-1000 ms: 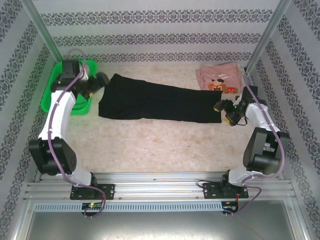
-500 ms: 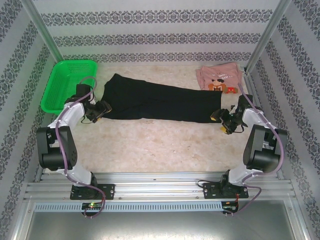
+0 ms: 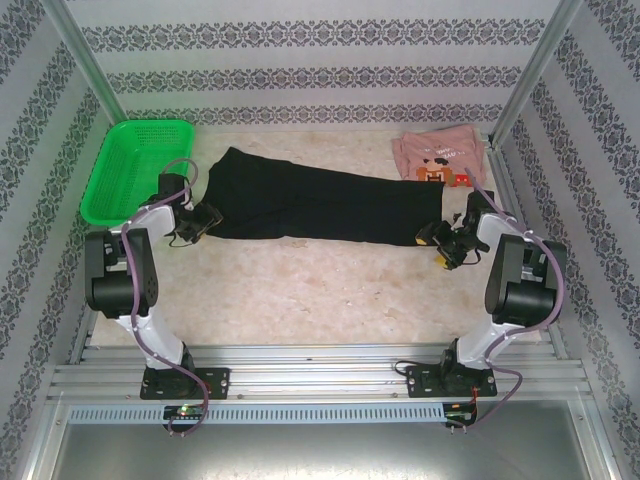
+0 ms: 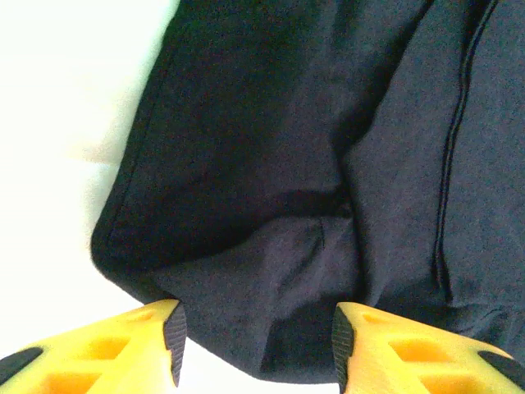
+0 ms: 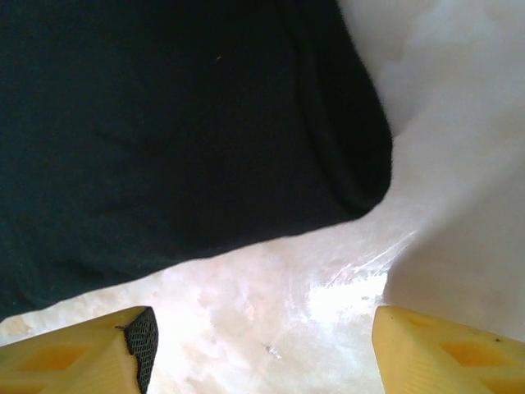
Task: Fold and stack the t-shirts
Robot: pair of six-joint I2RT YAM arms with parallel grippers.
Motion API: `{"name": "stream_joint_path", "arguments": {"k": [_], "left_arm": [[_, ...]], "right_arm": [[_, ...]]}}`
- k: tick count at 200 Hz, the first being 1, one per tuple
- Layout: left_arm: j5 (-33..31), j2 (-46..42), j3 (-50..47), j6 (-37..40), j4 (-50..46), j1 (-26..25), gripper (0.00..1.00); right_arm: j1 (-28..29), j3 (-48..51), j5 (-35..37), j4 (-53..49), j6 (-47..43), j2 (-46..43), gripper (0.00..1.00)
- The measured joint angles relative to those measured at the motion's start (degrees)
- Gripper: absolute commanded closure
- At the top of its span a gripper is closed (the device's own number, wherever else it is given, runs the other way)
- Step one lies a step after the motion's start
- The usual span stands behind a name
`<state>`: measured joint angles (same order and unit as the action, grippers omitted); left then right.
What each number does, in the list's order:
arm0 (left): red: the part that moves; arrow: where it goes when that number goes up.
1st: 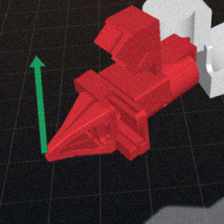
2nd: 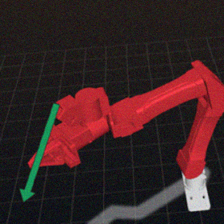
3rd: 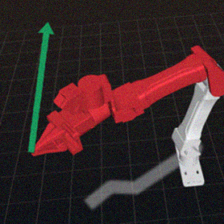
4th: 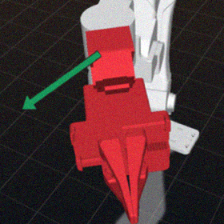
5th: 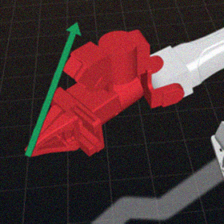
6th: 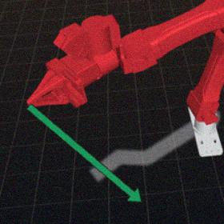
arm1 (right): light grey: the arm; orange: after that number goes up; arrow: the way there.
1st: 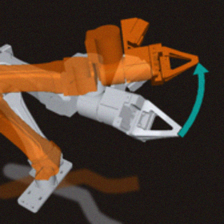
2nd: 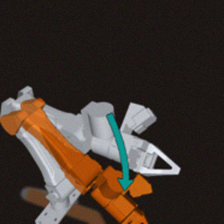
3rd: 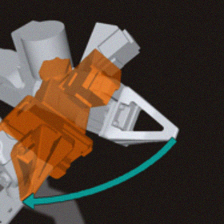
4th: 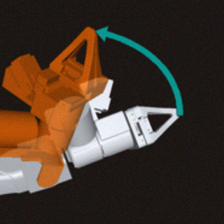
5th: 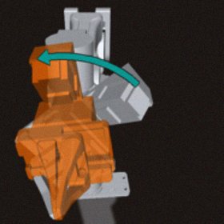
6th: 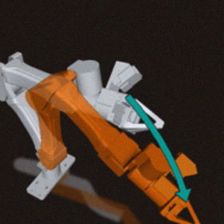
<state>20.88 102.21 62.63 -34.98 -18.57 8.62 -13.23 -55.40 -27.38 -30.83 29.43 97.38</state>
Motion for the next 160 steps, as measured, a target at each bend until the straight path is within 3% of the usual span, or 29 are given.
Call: {"name": "stream_joint_path", "arguments": {"k": [25,49,73,107,143,152,160], "left_arm": [[0.0,1.4,1.3,0.0,1.1,0.0,0.63],[-0.2,3.2,3.7,0.9,1.5,0.0,0.87],[-0.9,3.9,5.1,1.7,1.4,0.0,0.99],[-3.2,2.5,4.7,2.7,1.0,0.1,1.0],[-5.2,-2.6,0.5,3.9,0.6,0.2,1.0],[-5.4,-3.6,-0.6,3.9,0.3,0.2,0.95],[-5.6,-4.4,-1.7,4.0,0.3,0.3,0.81]], "right_arm": [[0.0,-0.8,1.4,0.5,0.4,1.2,0.33],[0.0,-2.8,2.3,0.8,0.9,2.8,0.36],[0.0,-5.8,2.9,1.2,1.4,4.8,0.48],[0.0,-8.3,3.8,1.6,2.0,8.2,0.81],[0.0,-8.4,4.4,1.6,2.2,8.9,0.93],[0.0,-8.2,4.4,1.6,2.1,8.8,0.95],[0.0,-7.8,4.4,1.8,2.1,8.4,0.97]]}}
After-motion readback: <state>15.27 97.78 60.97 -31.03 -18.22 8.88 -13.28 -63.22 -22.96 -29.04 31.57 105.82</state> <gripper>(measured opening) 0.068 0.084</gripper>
